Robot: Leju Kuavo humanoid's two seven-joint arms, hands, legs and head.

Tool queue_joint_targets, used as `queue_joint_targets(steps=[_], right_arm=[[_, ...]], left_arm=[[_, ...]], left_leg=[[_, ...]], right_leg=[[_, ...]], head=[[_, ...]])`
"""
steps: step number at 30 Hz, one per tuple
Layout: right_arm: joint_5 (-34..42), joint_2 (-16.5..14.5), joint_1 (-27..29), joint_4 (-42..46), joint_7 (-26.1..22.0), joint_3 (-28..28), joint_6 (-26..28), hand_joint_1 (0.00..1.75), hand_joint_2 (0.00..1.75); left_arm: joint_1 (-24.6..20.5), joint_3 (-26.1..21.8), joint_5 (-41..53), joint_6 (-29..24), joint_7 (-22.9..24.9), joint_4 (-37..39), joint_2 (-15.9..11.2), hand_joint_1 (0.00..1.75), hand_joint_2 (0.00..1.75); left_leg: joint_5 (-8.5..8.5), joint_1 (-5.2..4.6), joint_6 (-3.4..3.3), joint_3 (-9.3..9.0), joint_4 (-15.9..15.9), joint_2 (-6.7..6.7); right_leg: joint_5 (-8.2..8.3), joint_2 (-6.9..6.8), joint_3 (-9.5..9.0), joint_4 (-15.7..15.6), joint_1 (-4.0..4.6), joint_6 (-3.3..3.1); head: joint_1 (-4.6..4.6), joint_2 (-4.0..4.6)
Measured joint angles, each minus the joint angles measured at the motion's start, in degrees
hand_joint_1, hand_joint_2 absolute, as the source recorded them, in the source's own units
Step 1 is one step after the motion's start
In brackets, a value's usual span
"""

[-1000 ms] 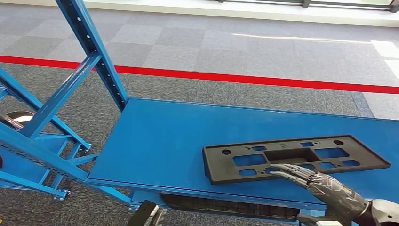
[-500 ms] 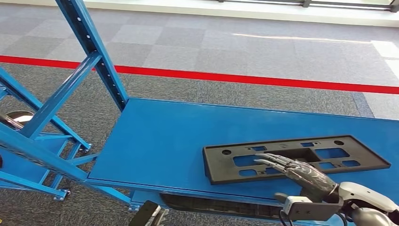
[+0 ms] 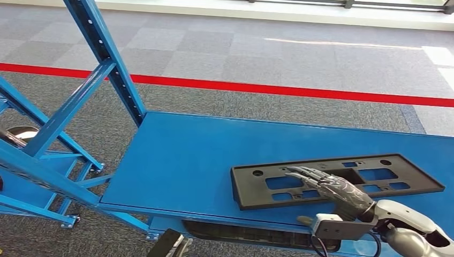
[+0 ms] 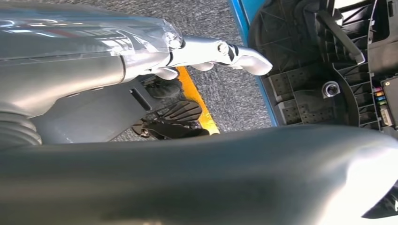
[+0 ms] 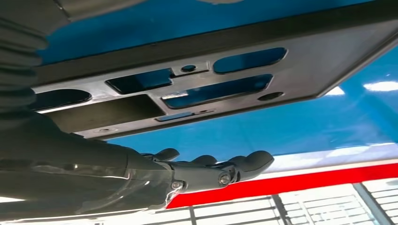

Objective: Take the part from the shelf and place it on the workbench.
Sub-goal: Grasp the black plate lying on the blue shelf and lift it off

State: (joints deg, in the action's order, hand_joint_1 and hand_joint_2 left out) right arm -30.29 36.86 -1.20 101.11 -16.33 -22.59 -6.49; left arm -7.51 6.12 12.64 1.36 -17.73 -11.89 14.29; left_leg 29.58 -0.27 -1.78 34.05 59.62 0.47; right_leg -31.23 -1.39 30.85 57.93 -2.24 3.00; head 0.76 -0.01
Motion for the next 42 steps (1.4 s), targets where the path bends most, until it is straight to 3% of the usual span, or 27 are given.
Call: queue_joint_targets(steps=[12, 26, 30, 42], right_arm=[[-1.22, -1.27, -0.70, -4.64, -0.38, 0.61, 3.32, 0.00, 1.75], [-0.87, -1.52, 2.81, -6.60, -2.03, 9.20, 4.72, 0.00, 1.75], [-0.63, -1.43, 4.39, -4.99, -2.07, 10.88, 3.97, 1.75, 1.75], [-1.67, -1.15, 6.27, -0.97, -2.82, 11.04, 2.90, 1.75, 1.75]], left_arm=[[0.04, 0.00, 0.36, 0.00, 0.04, 0.03, 0.00, 0.00, 0.00], [0.05, 0.00, 0.28, 0.00, -0.21, 0.33, 0.00, 0.00, 0.00], [0.05, 0.00, 0.28, 0.00, -0.21, 0.41, 0.00, 0.00, 0.00], [0.04, 0.00, 0.19, -0.02, -0.47, 0.46, 0.00, 0.00, 0.00]], left_leg=[[0.00, 0.00, 0.00, 0.00, 0.00, 0.00], [0.00, -0.01, 0.00, 0.00, 0.00, 0.01], [0.00, -0.01, 0.00, 0.00, 0.00, 0.01], [0.00, -0.01, 0.00, 0.00, 0.00, 0.01]], right_leg=[[0.00, 0.00, 0.00, 0.00, 0.00, 0.00], [0.00, -0.02, 0.01, 0.00, 0.00, 0.00], [0.00, -0.02, 0.02, 0.00, 0.00, 0.00], [0.00, -0.01, 0.01, 0.00, 0.00, 0.00]], head=[[0.01, -0.01], [-0.02, -0.01], [-0.01, -0.01], [-0.02, -0.01]])
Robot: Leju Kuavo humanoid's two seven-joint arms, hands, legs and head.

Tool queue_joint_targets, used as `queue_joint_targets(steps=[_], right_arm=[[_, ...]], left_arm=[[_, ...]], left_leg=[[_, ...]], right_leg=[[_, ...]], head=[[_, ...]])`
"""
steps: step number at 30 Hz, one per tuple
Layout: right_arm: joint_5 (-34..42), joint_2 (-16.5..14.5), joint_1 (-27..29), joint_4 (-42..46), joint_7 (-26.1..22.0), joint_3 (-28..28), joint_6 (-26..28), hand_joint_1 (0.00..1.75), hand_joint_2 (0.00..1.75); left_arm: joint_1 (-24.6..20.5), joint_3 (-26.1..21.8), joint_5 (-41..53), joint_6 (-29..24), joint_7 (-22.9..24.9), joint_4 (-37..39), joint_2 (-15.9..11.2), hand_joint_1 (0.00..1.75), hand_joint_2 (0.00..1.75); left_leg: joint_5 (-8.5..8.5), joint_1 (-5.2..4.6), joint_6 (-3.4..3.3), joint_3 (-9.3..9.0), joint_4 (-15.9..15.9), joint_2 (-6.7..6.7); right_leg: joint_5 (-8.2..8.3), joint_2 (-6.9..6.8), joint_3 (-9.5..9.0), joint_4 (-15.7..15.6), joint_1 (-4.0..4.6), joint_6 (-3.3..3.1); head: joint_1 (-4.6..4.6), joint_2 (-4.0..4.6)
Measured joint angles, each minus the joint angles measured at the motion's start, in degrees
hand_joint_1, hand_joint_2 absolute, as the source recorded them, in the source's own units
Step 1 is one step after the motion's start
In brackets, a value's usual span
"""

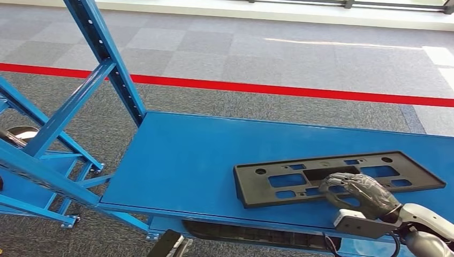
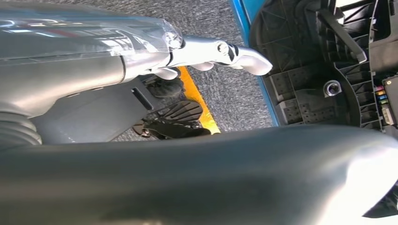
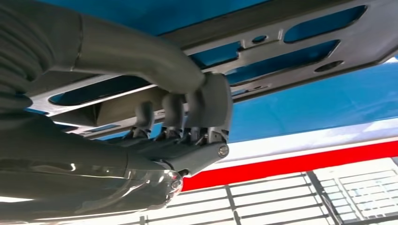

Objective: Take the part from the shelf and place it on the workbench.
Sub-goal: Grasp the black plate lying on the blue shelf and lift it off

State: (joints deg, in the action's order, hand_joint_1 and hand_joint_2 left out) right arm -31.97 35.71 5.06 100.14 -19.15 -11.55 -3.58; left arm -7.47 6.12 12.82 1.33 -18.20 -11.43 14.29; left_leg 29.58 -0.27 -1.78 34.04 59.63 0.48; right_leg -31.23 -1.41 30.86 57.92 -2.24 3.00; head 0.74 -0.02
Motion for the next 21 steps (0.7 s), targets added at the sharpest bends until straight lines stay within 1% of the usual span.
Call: queue_joint_targets(steps=[2, 4, 6, 8, 9, 21], right_arm=[[-0.01, 0.00, 0.06, 0.25, 0.00, -0.04, -0.01, 1.75, 1.75], [-0.02, 0.00, 0.21, 0.43, 0.00, -0.05, -0.01, 1.45, 1.75], [-0.05, 0.00, 0.46, 0.63, 0.00, -0.06, 0.01, 0.61, 1.75], [-0.09, 0.00, 0.78, 0.91, 0.00, -0.07, 0.04, 0.03, 1.75], [-0.10, 0.00, 0.92, 1.05, 0.00, -0.07, 0.07, 0.00, 1.75], [-0.17, 0.00, 1.85, 1.67, 0.11, -0.08, 0.42, 0.00, 1.75]], left_arm=[[0.00, 0.00, -0.02, 0.00, -0.04, 0.00, 0.00, 0.00, 0.00], [0.00, 0.00, -0.09, -0.01, -0.05, 0.00, 0.00, 0.00, 0.00], [0.00, 0.00, -0.14, -0.02, -0.05, 0.00, 0.00, 0.00, 0.00], [0.00, 0.00, -0.15, -0.05, -0.05, 0.00, 0.00, 0.00, 0.00], [0.00, 0.00, -0.15, -0.08, -0.05, 0.00, 0.00, 0.00, 0.00], [0.00, 0.00, -0.16, -0.16, -0.07, 0.02, 0.00, 0.00, 0.00]], left_leg=[[0.00, 0.00, 0.00, 0.00, 0.00, 0.00], [0.00, 0.00, 0.00, 0.00, 0.00, 0.00], [0.00, 0.00, 0.00, 0.00, 0.00, 0.00], [0.00, 0.00, 0.00, 0.00, 0.00, 0.00], [0.00, 0.00, 0.00, 0.00, 0.00, 0.00], [0.00, 0.00, 0.00, 0.00, 0.00, 0.00]], right_leg=[[0.00, 0.00, 0.00, 0.00, 0.00, 0.00], [0.00, 0.00, 0.00, 0.00, 0.00, 0.00], [0.00, 0.00, 0.00, 0.00, 0.00, 0.00], [0.00, 0.00, 0.00, 0.00, 0.00, 0.00], [0.00, 0.00, 0.00, 0.00, 0.00, 0.00], [0.00, 0.00, 0.00, 0.00, 0.00, 0.00]], head=[[0.00, 0.00], [0.00, 0.00], [0.00, 0.00], [0.00, 0.00], [0.01, 0.01], [0.00, 0.01]])
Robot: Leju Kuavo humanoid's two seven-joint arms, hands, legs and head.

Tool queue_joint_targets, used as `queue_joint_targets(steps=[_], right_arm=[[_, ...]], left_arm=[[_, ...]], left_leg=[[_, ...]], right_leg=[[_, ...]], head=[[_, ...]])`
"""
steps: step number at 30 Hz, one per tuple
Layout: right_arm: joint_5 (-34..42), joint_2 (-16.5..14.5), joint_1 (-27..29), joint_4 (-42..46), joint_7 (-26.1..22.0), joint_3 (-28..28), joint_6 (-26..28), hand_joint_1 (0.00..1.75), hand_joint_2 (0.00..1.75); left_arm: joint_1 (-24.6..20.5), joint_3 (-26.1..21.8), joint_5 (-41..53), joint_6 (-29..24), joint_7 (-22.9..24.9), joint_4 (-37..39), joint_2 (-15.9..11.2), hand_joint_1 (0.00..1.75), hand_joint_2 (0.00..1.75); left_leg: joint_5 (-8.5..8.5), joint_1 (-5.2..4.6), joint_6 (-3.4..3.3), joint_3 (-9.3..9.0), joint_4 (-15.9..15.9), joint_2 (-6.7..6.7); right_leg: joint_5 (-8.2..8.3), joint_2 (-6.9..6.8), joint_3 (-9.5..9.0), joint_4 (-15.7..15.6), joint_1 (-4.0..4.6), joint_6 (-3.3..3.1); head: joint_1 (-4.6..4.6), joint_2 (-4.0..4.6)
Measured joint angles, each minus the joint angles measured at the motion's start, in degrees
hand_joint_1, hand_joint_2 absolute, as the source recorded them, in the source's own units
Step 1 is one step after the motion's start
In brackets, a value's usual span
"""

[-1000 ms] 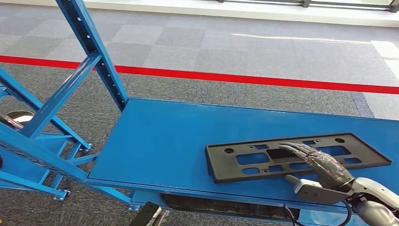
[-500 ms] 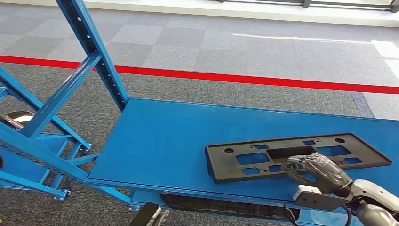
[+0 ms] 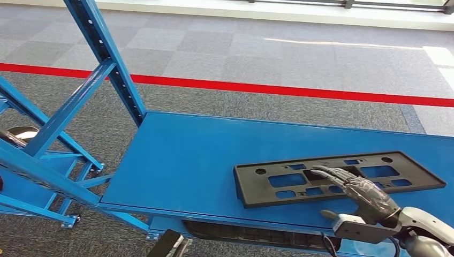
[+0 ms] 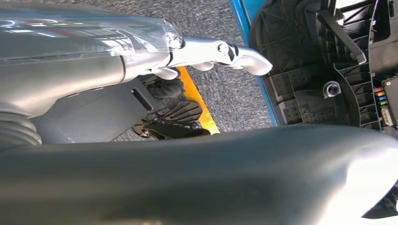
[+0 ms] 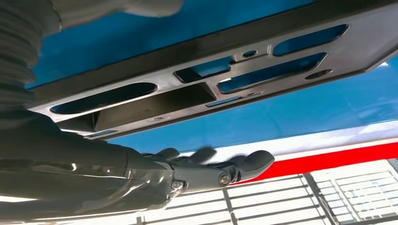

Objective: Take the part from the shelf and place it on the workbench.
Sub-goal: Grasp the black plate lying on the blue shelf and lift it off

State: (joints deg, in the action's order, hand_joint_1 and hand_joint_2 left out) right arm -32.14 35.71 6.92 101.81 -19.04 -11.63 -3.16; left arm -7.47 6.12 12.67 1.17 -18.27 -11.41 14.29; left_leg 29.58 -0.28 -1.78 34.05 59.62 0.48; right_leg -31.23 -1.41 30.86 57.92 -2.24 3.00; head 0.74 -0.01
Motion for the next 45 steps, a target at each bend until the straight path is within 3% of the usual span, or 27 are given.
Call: queue_joint_targets(steps=[13, 29, 33, 37, 41, 45], right_arm=[[-4.45, 0.01, 1.10, 0.27, 0.68, -0.21, 2.49, 0.00, 1.75], [-9.32, -3.44, -3.26, -10.10, -1.21, -5.50, 5.50, 0.00, 1.75], [-9.94, -4.26, -4.59, -11.42, -1.33, -6.39, 6.28, 1.75, 1.75], [-10.25, -4.96, -5.07, -12.44, -1.33, -7.12, 7.16, 1.74, 1.75], [-10.25, -5.66, -5.68, -12.96, -1.33, -7.34, 7.98, 1.40, 1.75], [-10.29, -6.17, -6.24, -13.09, -1.33, -7.47, 8.52, 1.60, 1.75]], left_arm=[[0.00, -0.02, 0.48, 0.01, 0.00, 0.00, 0.00, 0.00, 0.00], [0.00, -0.01, 1.30, 0.19, 0.13, 0.00, 0.00, 0.00, 0.00], [0.00, 0.00, 1.49, 0.19, 0.16, 0.00, 0.00, 0.00, 0.00], [0.01, 0.00, 1.66, 0.19, 0.17, 0.00, 0.00, 0.00, 0.00], [0.01, 0.00, 1.72, 0.19, 0.17, 0.01, 0.00, 0.00, 0.00], [0.01, 0.00, 1.73, 0.19, 0.18, 0.02, 0.00, 0.00, 0.00]], left_leg=[[0.00, 0.00, 0.00, 0.00, 0.00, 0.00], [0.00, 0.02, 0.00, -0.03, 0.00, -0.01], [0.00, 0.01, 0.00, -0.06, 0.00, -0.01], [0.00, 0.01, 0.00, -0.07, 0.00, -0.01], [0.00, 0.01, 0.00, -0.07, 0.00, 0.00], [0.00, 0.01, 0.00, -0.08, 0.00, 0.00]], right_leg=[[0.00, 0.00, 0.00, 0.00, 0.00, 0.00], [0.00, 0.03, -0.03, 0.00, 0.01, 0.00], [0.00, 0.03, -0.07, 0.00, 0.01, 0.00], [0.00, 0.01, -0.09, 0.00, 0.01, 0.00], [0.00, 0.00, -0.08, 0.00, 0.01, 0.00], [0.00, 0.01, -0.08, 0.00, 0.01, 0.00]], head=[[0.00, 0.00], [0.01, -0.01], [0.01, -0.01], [0.01, -0.01], [0.01, -0.01], [0.01, -0.01]])
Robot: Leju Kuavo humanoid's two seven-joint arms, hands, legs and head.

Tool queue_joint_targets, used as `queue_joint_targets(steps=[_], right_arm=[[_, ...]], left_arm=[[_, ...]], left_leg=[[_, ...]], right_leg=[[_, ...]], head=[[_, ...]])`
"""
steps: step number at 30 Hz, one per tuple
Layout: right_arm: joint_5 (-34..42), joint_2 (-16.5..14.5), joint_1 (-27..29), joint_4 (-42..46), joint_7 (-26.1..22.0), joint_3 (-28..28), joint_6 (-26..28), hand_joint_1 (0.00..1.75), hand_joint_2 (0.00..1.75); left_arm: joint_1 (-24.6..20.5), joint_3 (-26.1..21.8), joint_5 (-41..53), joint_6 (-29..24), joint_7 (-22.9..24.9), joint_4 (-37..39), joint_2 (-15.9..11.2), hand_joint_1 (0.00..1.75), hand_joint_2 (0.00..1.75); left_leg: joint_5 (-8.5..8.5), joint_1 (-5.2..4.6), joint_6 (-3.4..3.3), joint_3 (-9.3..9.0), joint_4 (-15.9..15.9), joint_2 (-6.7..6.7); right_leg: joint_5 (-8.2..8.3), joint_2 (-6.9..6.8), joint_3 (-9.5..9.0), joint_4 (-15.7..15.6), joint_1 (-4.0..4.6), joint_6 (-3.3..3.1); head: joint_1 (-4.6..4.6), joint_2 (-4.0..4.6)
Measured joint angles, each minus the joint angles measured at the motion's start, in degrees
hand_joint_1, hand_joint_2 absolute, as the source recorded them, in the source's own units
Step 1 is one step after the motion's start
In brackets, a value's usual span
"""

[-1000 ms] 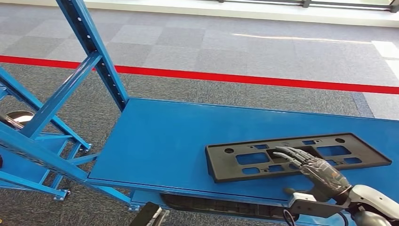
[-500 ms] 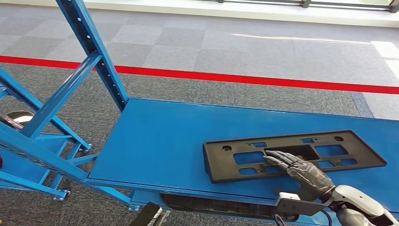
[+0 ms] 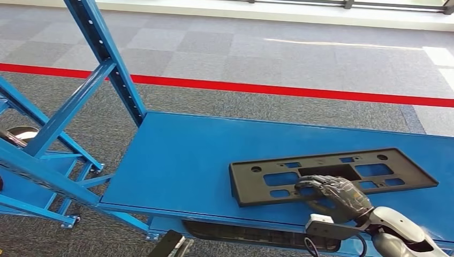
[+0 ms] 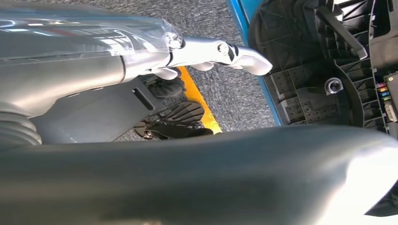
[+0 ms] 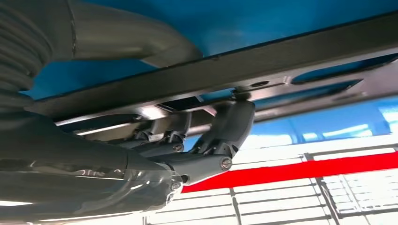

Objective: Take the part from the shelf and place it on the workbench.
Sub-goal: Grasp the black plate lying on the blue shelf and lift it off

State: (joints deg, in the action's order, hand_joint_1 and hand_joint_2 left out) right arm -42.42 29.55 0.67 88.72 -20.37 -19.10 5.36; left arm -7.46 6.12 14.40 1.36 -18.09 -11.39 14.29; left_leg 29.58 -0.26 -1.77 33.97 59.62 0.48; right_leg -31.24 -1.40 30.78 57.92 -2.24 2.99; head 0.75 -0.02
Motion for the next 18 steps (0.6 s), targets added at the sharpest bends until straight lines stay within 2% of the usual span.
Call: queue_joint_targets(steps=[7, 18], right_arm=[[-0.10, -0.15, -0.79, 0.03, -0.04, -0.01, 0.51, 1.75, 1.75], [-0.08, -0.28, -0.84, 0.14, -0.04, 0.04, 1.03, 1.75, 1.75]], left_arm=[[0.00, 0.00, 0.01, 0.00, 0.02, 0.02, 0.00, 0.00, 0.00], [0.10, 0.00, 0.13, -0.02, 0.01, 0.07, -0.02, 0.00, 0.00]], left_leg=[[0.00, 0.00, 0.00, -0.11, 0.00, 0.00], [0.01, 0.00, 0.00, -0.34, 0.00, -0.01]], right_leg=[[0.00, 0.00, -0.10, -0.01, 0.00, 0.00], [-0.01, 0.02, -0.31, -0.02, 0.00, 0.00]], head=[[0.00, 0.01], [0.01, 0.00]])
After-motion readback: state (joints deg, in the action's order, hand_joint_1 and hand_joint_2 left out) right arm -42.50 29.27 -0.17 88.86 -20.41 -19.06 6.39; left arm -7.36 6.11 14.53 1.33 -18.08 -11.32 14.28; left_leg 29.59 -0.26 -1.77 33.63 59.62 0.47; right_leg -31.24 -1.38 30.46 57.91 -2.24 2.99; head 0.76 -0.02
